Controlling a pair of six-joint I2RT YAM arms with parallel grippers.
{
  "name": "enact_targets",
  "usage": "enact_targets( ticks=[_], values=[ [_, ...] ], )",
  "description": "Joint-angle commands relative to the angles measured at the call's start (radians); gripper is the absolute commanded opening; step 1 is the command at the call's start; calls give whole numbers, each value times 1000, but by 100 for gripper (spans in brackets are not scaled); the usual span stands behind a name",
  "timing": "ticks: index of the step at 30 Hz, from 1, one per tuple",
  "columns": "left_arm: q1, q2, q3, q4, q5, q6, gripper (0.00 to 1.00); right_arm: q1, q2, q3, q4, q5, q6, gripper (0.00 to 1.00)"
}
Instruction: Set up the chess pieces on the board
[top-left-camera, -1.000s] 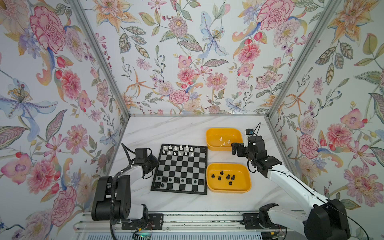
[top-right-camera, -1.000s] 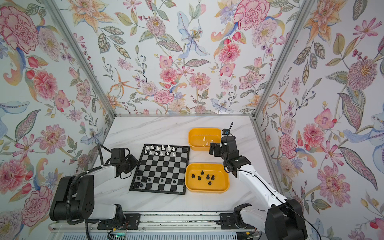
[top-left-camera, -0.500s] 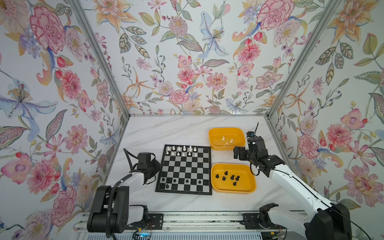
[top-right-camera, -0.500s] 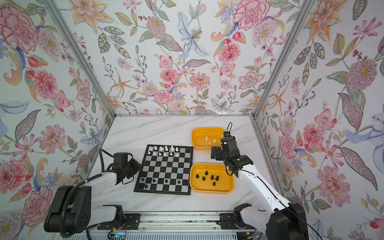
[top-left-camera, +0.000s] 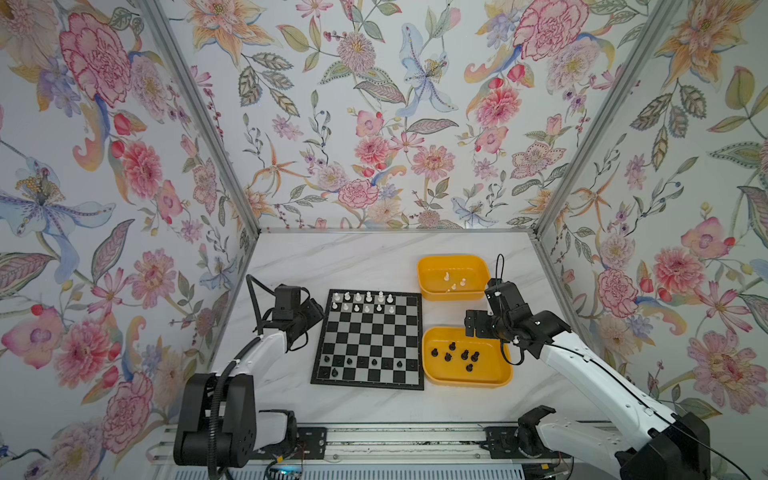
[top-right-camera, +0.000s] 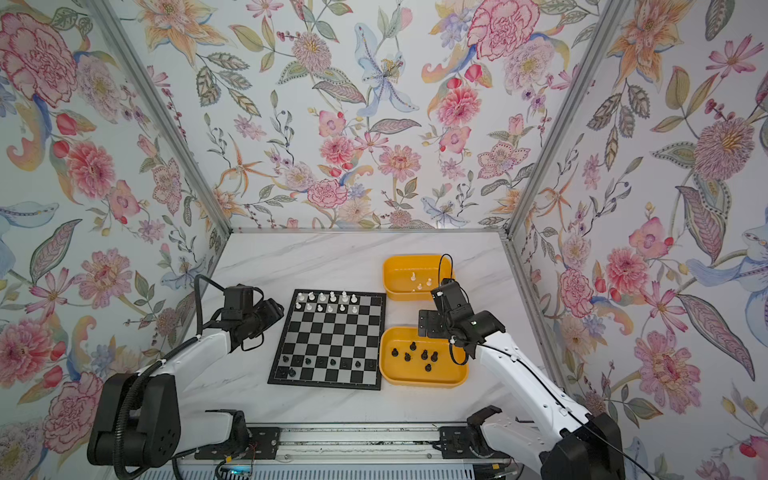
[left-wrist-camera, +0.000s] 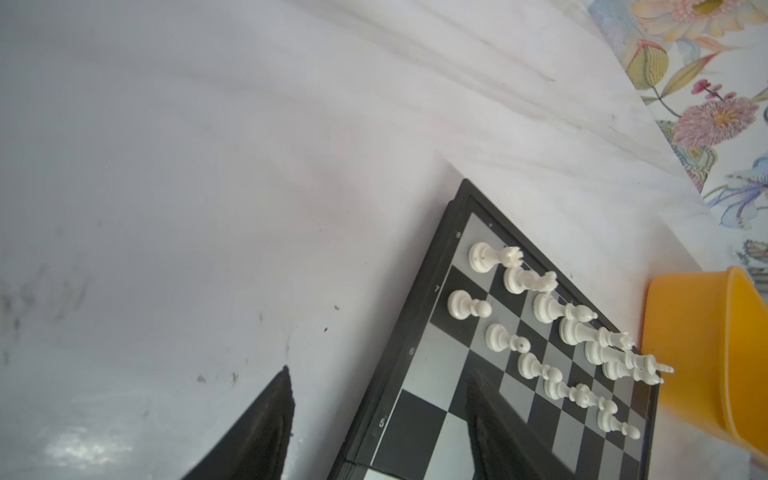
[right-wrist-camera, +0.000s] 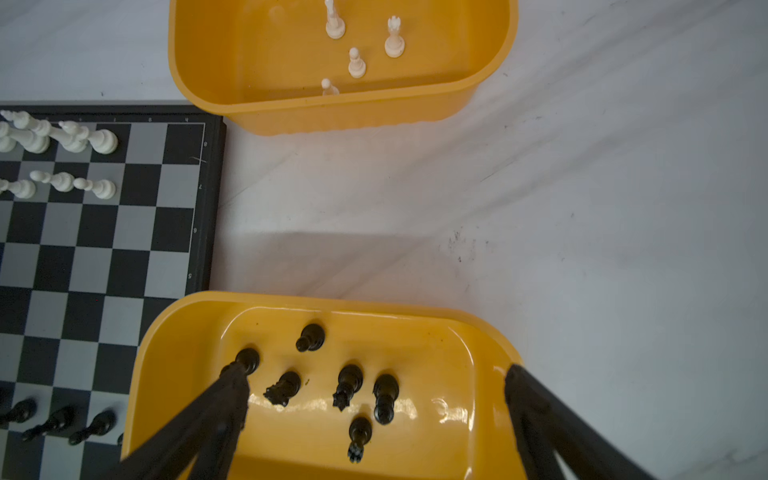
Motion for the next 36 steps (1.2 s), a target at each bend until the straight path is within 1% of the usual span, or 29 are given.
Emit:
enact_targets(
  ticks=[1,2,5,6,10,13,15,18,23,26,31,36],
  values=[
    [-12,-18,72,22,-11,168,77,5,-17,56,-102,-6,75,91],
    [-14,-23,81,44,-4,211,80,5,-14,68,-118,-13,85,90],
    [-24,-51,84,125,22,304,95,7,5,102,-172,-17,107,88],
    [-32,-66,82,150,25,332,98,5,14,110,-189,-24,109,86],
    [-71,-139,45,256,25,435,99,6,35,122,-229,-60,103,75],
    [-96,-171,16,315,44,504,99,4,34,120,-231,-86,109,62],
    [-115,-175,11,339,53,537,99,0,32,118,-232,-93,118,56],
    [-159,-141,29,359,83,571,99,-17,31,102,-232,-102,140,57],
    [-280,-35,124,300,79,644,99,-73,80,72,-234,-161,152,58],
    [-332,-1,147,287,80,659,99,-89,108,64,-234,-180,150,57],
    [-362,7,161,281,98,659,99,-90,106,28,-234,-186,171,56],
    [-383,-5,183,239,93,702,99,-93,56,-22,-219,-179,206,55]
  ],
)
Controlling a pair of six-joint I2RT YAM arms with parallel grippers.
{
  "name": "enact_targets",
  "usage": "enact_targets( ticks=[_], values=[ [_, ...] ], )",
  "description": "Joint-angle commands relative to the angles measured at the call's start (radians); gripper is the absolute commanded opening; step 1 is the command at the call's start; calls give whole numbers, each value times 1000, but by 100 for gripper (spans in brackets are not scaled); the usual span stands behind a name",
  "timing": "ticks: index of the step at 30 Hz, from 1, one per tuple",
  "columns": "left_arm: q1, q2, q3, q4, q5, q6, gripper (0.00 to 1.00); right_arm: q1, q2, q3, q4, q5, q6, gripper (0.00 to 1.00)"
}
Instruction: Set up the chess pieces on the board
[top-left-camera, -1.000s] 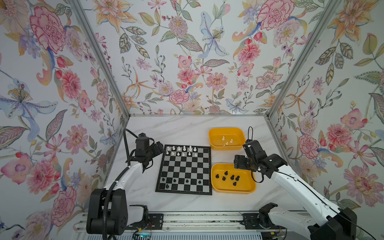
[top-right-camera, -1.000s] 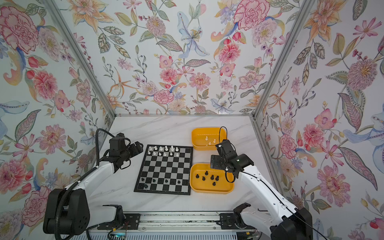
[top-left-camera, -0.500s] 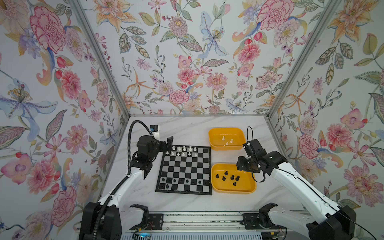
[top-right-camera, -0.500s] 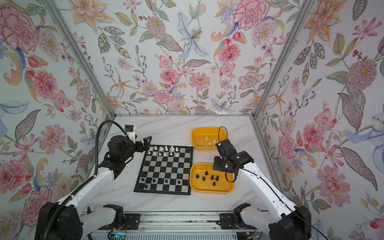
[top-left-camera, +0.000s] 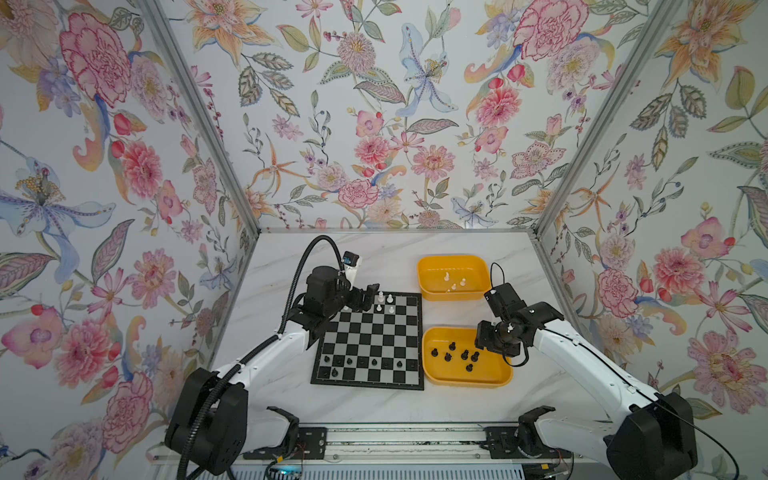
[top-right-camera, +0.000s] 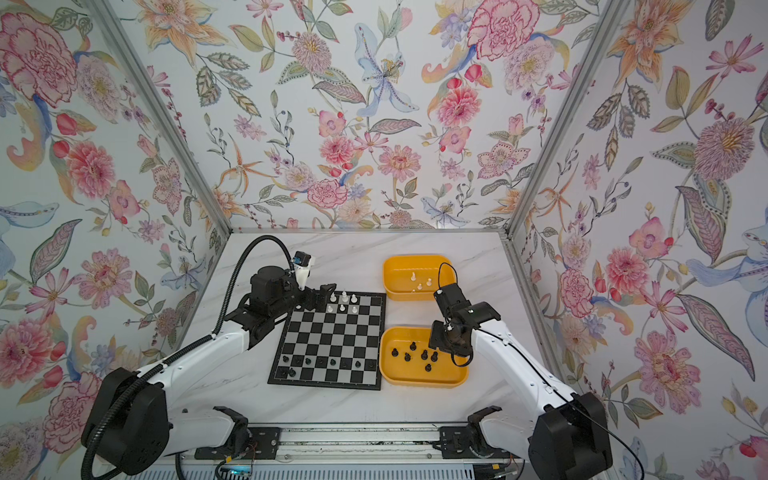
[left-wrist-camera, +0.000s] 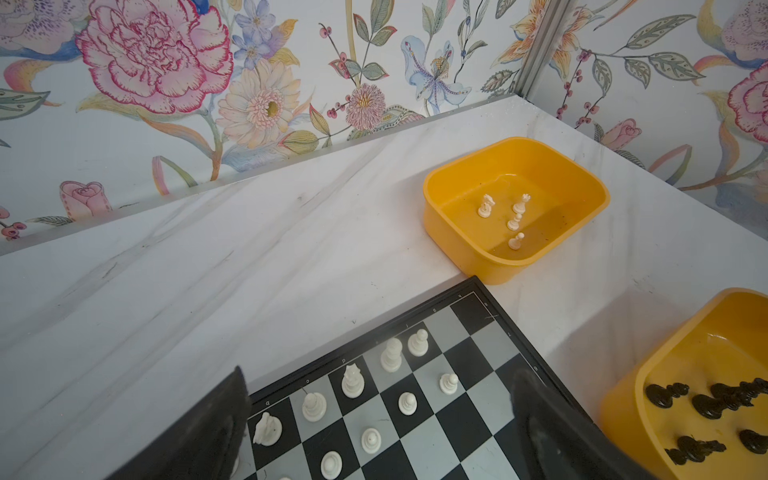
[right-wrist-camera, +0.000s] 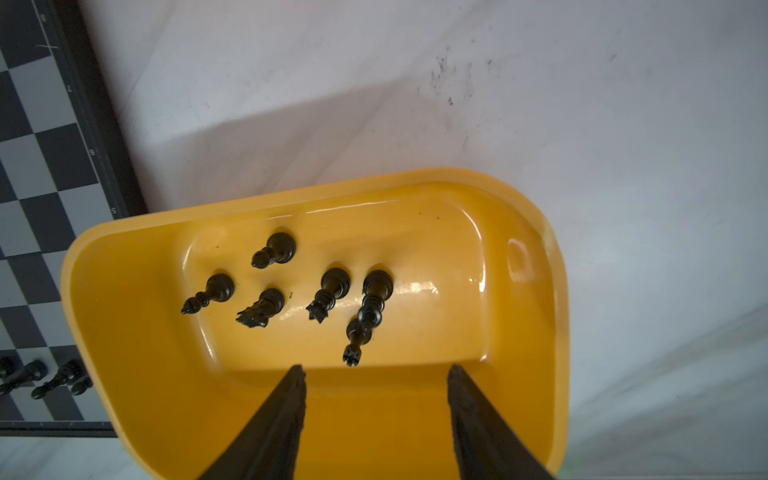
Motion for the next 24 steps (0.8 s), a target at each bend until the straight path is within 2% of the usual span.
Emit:
enact_targets(
  ticks=[1,7,10,12,14,15,24],
  values=[
    [-21,-7,45,-45,15,55,99,-6,-46,-34,-6,2,42,55],
    [-55,-7,78,-101,-6,94,99,-6,-70,-71,26,-6,55,55],
    [-86,6,115,-138,-30,115,99,-7,-84,-69,27,-2,50,60],
    [-115,25,154,-176,-45,132,98,-12,-98,-63,24,-4,37,69],
    [-147,49,193,-213,-59,151,97,-20,-108,-50,15,-12,24,94],
    [-168,64,211,-231,-72,159,97,-20,-114,-42,7,-14,17,99],
    [-373,172,350,-346,-221,153,92,-42,-137,27,-100,29,-38,99]
  ],
)
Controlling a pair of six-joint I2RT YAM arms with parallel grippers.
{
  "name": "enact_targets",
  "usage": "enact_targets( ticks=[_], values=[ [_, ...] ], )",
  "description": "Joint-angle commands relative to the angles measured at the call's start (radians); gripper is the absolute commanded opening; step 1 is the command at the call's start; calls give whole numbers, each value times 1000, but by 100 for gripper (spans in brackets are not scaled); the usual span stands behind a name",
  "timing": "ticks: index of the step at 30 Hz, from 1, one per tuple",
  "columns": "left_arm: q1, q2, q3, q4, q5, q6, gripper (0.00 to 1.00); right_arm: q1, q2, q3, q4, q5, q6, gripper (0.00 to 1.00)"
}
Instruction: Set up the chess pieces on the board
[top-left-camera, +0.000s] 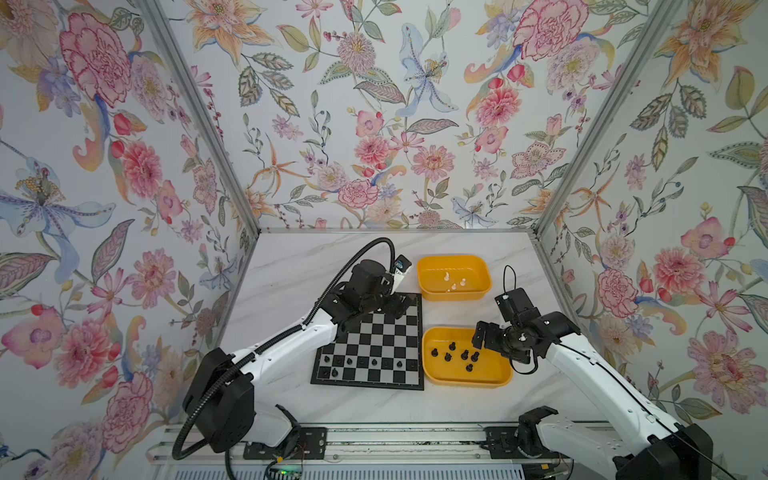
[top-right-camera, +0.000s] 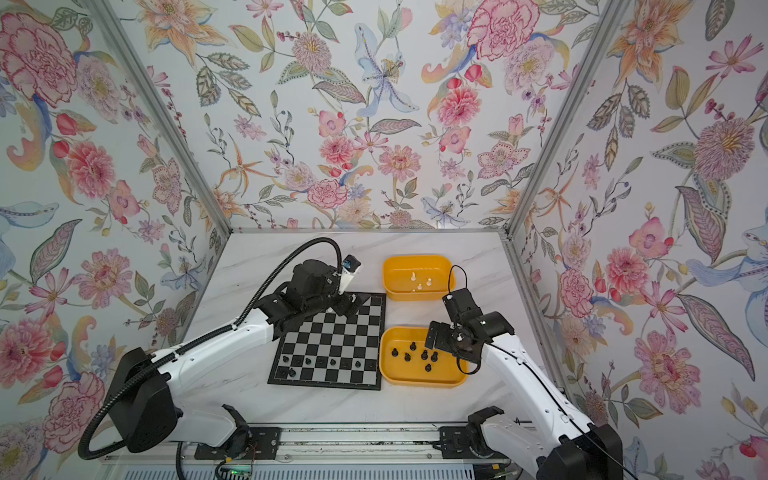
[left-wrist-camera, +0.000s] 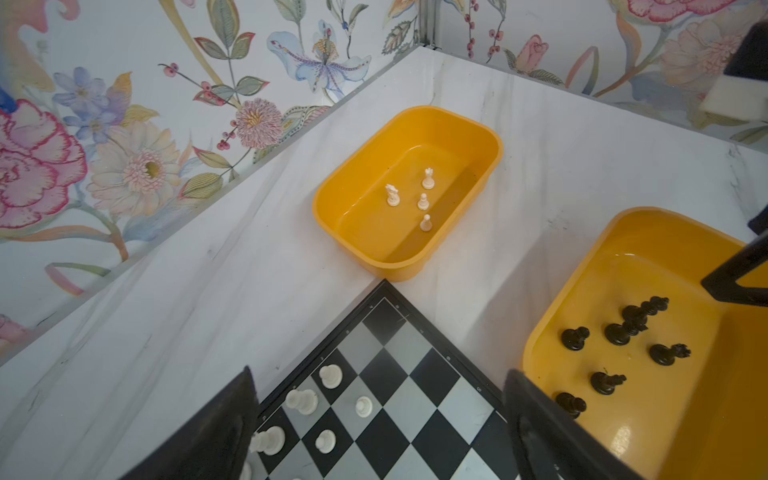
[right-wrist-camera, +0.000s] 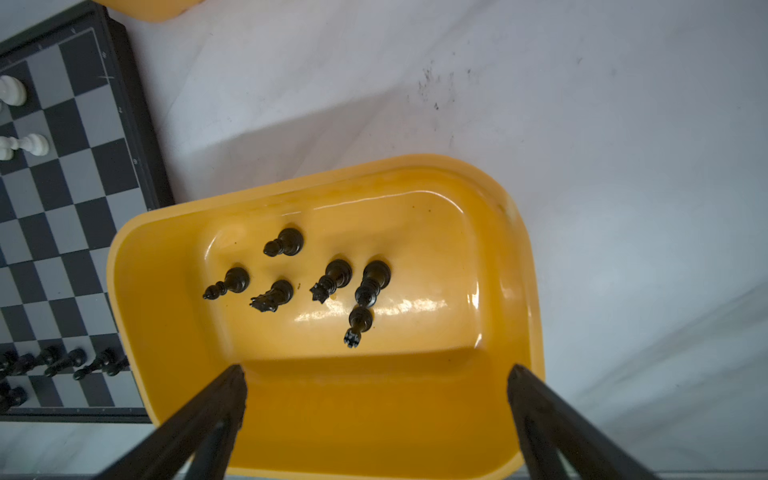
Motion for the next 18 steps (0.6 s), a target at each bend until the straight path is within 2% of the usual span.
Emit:
enact_targets(
  ticks=[1,8,15,18],
  values=[
    [-69,39,65,-79,-90,-9,92,-16,-17,42,-101,43,-34,99],
    [-226,140,184,-188,-208,-82,92,-37,-114,139,-288,108,2,99],
    [-338,239,207,-253,-302,-117,89,-84,-223,99,-328,39,10,99],
    [-358,261,208,-273,-301,-131,88,-91,-241,93,-328,22,5,99]
  ],
)
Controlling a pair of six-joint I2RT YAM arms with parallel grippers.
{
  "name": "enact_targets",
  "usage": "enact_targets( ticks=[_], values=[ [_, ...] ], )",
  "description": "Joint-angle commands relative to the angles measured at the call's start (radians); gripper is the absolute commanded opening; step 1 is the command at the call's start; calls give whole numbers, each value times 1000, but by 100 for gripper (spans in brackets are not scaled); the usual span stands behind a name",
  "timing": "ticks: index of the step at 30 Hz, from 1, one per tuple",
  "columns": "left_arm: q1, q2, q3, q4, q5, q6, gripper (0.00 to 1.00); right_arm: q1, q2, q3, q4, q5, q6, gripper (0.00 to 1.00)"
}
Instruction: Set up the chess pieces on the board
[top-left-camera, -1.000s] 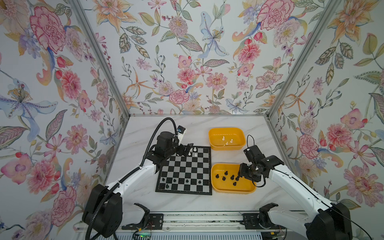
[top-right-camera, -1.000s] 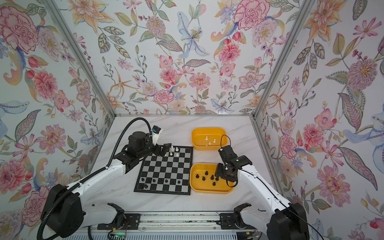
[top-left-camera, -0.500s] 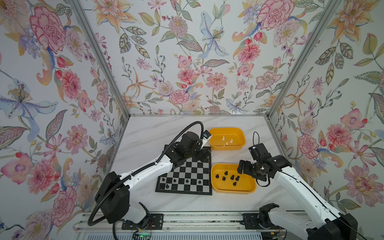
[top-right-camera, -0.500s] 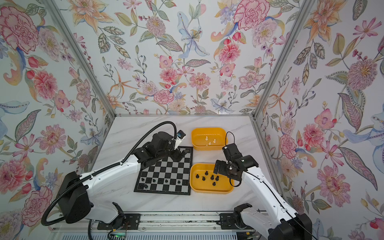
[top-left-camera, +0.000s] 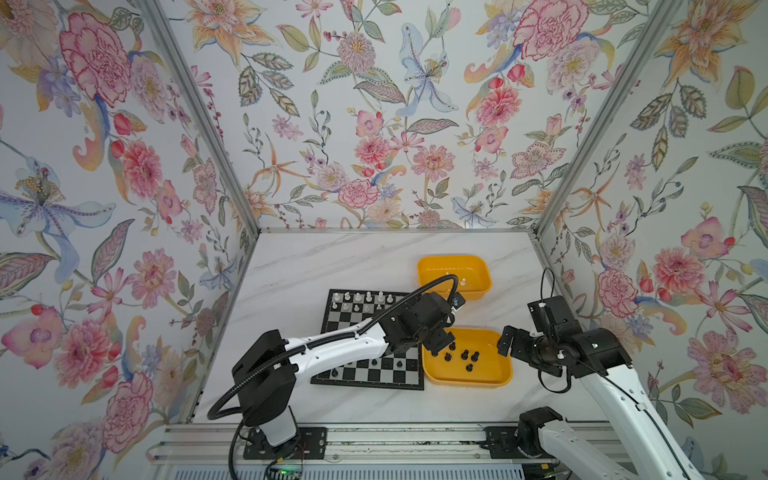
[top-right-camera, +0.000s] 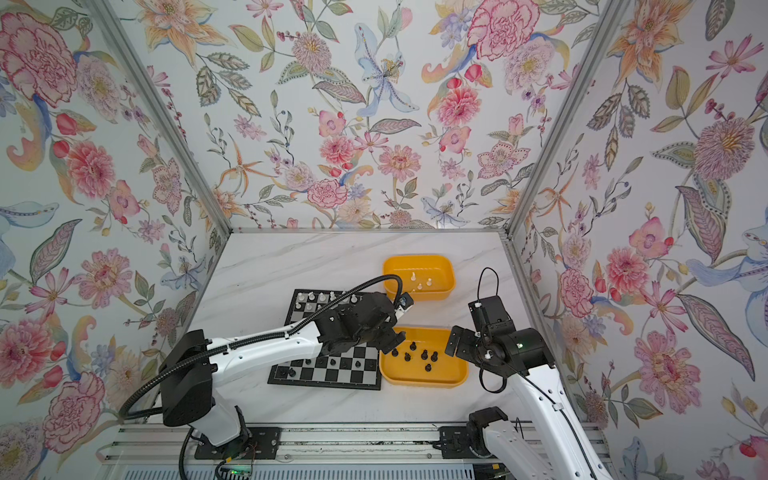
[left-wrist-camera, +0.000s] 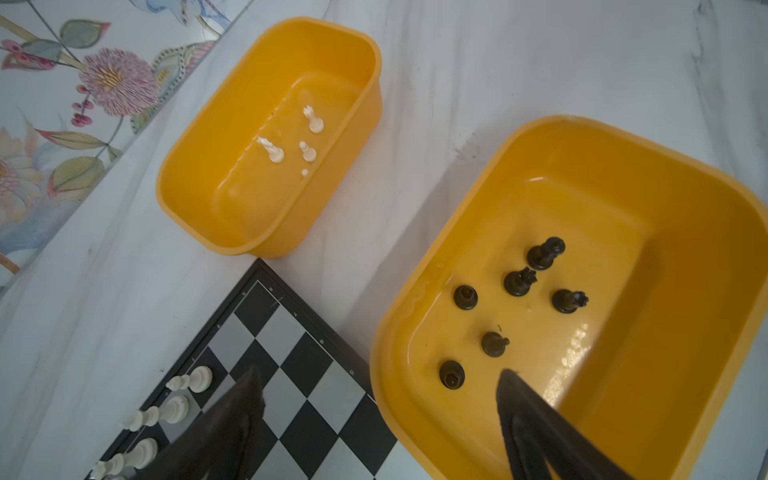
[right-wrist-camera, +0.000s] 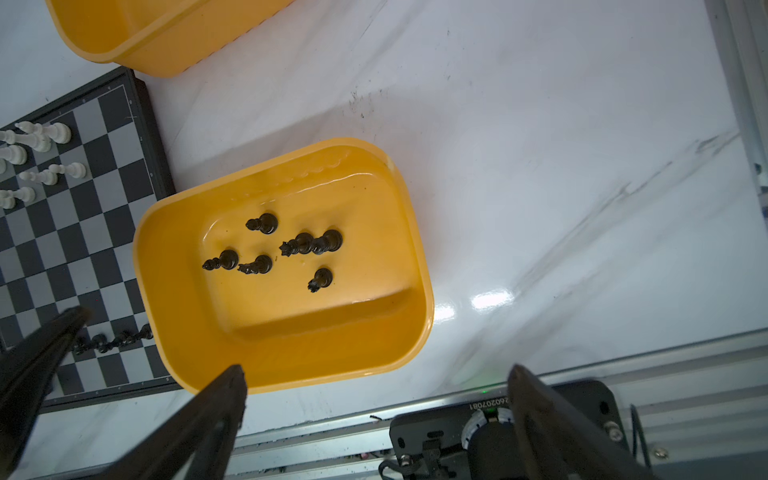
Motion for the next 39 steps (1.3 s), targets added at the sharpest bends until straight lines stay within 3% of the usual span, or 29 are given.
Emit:
enact_targets(
  ticks=[1,8,13,14,15,20,25,30,39],
  values=[
    [-16,18,18,-59,-51,-43,88,-8,-11,-13,-44,-28,0,99],
    [-12,-46,-32,-27,-62,-97,86,-12,1,-13,-36,-34,-65,100],
    [82,-221,-143,53,-44,-187,91,-12,-19,-82,26,-52,-73,53],
    [106,-269,-174,76,-36,-202,93,-12,-21,-95,42,-62,-73,38],
    [136,-319,-213,98,-25,-219,96,-12,-22,-108,66,-68,-68,31],
    [310,-577,-379,183,30,-317,100,-12,40,-146,153,-116,-57,40],
    [437,-737,-454,146,20,-333,99,-10,150,-157,232,-140,-74,40],
    [486,-724,-434,66,16,-277,99,-9,204,-181,313,-144,-67,38],
    [532,-663,-439,131,82,-239,99,43,293,-169,377,-138,-26,41]
  ],
)
